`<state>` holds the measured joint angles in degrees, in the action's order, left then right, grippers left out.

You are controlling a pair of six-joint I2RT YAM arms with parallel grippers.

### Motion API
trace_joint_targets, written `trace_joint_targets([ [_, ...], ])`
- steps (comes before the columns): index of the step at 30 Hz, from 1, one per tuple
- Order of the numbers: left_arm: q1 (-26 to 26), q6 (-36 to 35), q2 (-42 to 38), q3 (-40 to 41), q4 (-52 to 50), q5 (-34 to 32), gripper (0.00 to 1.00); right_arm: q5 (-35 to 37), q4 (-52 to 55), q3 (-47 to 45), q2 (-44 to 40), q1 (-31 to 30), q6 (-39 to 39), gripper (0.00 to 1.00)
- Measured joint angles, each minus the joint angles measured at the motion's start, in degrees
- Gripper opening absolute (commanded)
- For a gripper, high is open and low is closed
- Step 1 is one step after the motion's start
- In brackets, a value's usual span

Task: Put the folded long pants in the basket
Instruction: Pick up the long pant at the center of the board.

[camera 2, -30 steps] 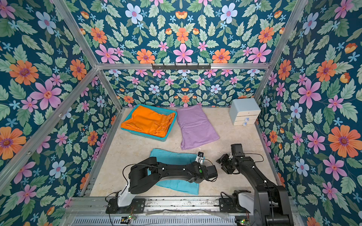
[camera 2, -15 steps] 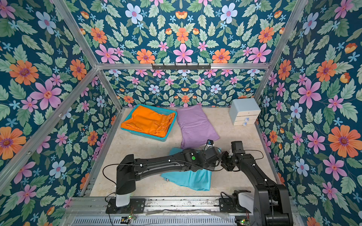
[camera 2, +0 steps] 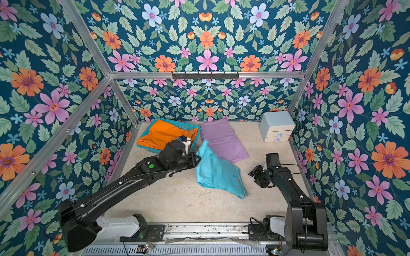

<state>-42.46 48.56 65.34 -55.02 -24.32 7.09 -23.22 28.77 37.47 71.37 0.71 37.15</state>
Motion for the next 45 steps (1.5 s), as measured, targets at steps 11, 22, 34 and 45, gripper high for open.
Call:
trace_joint_targets([
  [11,10.1,2.2,-13.2,32.0,2.1,1.5,0.00,-6.7,-4.6,-3.0,1.9,-11.1,-3.8,0.60],
  [22,10.5,1.8,-10.7,30.4,0.5,-1.6,0.00,-6.8,-10.8,8.9,21.7,-28.0,-3.7,0.64],
  [34,10.6,1.0,-7.3,29.2,-1.7,-6.4,0.00,-8.7,-16.8,15.6,32.3,-37.0,-2.4,0.26],
  [45,10.6,0.9,-10.9,30.8,0.9,-3.6,0.00,-4.0,-12.9,12.2,24.1,-36.0,0.5,0.00],
])
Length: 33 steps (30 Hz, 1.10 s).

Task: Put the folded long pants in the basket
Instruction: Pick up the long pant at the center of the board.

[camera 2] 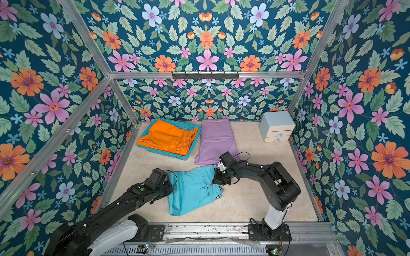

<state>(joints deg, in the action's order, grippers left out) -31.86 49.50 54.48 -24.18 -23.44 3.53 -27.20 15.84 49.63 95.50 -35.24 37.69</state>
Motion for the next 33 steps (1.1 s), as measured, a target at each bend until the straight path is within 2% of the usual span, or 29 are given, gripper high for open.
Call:
trace_joint_targets([
  [3,-0.1,0.0,-0.1,2.6,5.7,5.4,0.00,4.6,6.1,-2.8,-8.8,1.2,0.2,0.00],
  [4,-0.1,0.1,0.5,3.4,7.7,7.2,0.11,5.8,8.0,-4.1,-11.6,1.5,0.3,0.00],
  [6,-0.1,0.1,2.3,3.9,11.1,10.6,0.44,8.0,11.5,-7.1,-16.9,2.8,1.1,0.00],
  [8,-0.1,-0.1,4.7,2.7,12.3,11.0,0.62,11.0,14.3,-10.6,-21.6,4.1,2.0,0.00],
  [11,0.1,-0.2,6.8,1.5,12.2,9.2,0.73,14.7,17.0,-14.4,-25.0,5.4,3.5,0.00],
  [15,0.0,-0.3,4.5,1.6,11.8,9.1,0.83,14.8,16.3,-16.0,-25.0,5.3,4.7,0.01],
  [19,0.0,0.1,1.5,4.6,13.9,9.3,0.81,14.8,15.2,-16.2,-23.1,5.4,4.7,0.05],
  [23,-0.2,0.2,4.9,6.3,18.9,11.8,0.74,14.6,14.4,-15.9,-21.4,5.4,4.6,0.07],
  [28,-1.3,0.1,10.3,6.3,26.0,14.4,0.59,13.7,13.0,-15.8,-20.2,5.4,4.6,0.08],
  [30,-1.4,0.0,12.2,5.7,27.1,14.9,0.48,13.6,12.7,-15.8,-19.7,5.4,4.6,0.08],
  [33,-1.5,-0.2,14.5,4.6,26.4,14.5,0.18,13.2,12.5,-15.8,-19.3,5.7,4.6,0.08],
])
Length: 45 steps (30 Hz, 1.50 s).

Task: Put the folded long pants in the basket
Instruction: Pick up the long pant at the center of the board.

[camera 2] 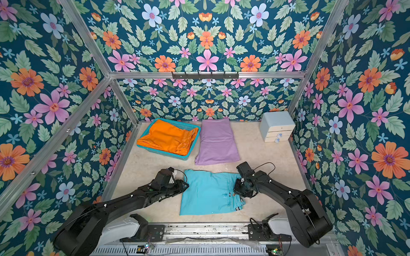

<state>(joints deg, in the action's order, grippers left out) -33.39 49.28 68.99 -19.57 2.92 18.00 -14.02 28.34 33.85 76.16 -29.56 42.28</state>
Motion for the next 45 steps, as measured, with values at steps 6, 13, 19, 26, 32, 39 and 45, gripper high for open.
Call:
trace_joint_targets([
  [6,-0.2,-0.2,0.6,-2.5,-6.3,-3.6,0.00,-1.1,-1.1,0.5,0.3,0.2,-0.2,0.41],
  [13,-0.1,-1.6,1.9,-9.4,-19.3,-14.0,0.00,-1.2,-1.8,-0.5,-3.9,4.5,-2.0,0.75],
  [19,0.0,-2.9,3.9,-11.0,-22.7,-18.0,0.00,-7.8,-7.0,-2.0,-1.9,9.7,-4.5,0.74],
  [26,0.0,-3.1,4.5,-11.1,-22.6,-18.1,0.00,-15.2,-15.1,-1.1,5.1,6.4,-5.8,0.57],
  [32,0.0,-3.2,3.6,-10.6,-22.4,-18.4,0.00,-16.9,-18.5,-1.8,7.5,4.6,-5.9,0.26],
  [39,0.0,-3.4,1.7,-11.1,-24.0,-19.1,0.00,-17.2,-18.6,-2.4,5.8,3.9,-4.3,0.00],
  [45,0.0,-4.2,-8.3,-14.5,-30.8,-19.6,0.00,-14.1,-11.4,0.5,-4.4,-0.5,-2.3,0.00],
])
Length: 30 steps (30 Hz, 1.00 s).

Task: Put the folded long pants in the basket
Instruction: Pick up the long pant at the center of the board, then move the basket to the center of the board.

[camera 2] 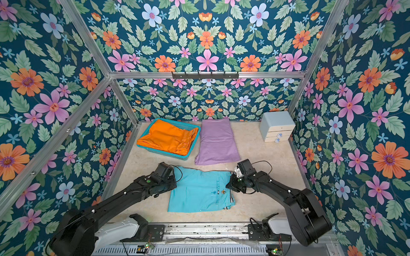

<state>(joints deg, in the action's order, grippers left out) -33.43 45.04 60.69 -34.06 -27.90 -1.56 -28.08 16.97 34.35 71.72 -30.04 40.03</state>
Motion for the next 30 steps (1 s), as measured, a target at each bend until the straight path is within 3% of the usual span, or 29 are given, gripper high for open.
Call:
trace_joint_targets([
  [6,0.0,-2.6,-4.6,-13.6,-10.4,-2.6,0.00,3.5,7.3,7.9,-8.3,-3.1,5.6,0.00],
  [11,2.1,-11.0,4.0,-35.4,-18.2,-9.3,0.00,5.6,8.9,19.3,-5.1,-3.7,10.6,0.00],
  [19,13.7,-28.3,29.7,-66.4,-25.9,-15.1,0.00,10.8,7.6,46.4,18.3,-8.7,16.1,0.00],
  [25,25.0,-35.6,42.6,-77.3,-24.9,-12.3,0.00,13.5,10.5,67.2,38.2,-9.4,17.2,0.00],
  [30,30.9,-39.7,51.4,-85.2,-22.1,-7.6,0.00,13.2,13.4,82.5,50.3,-9.7,17.3,0.00],
])
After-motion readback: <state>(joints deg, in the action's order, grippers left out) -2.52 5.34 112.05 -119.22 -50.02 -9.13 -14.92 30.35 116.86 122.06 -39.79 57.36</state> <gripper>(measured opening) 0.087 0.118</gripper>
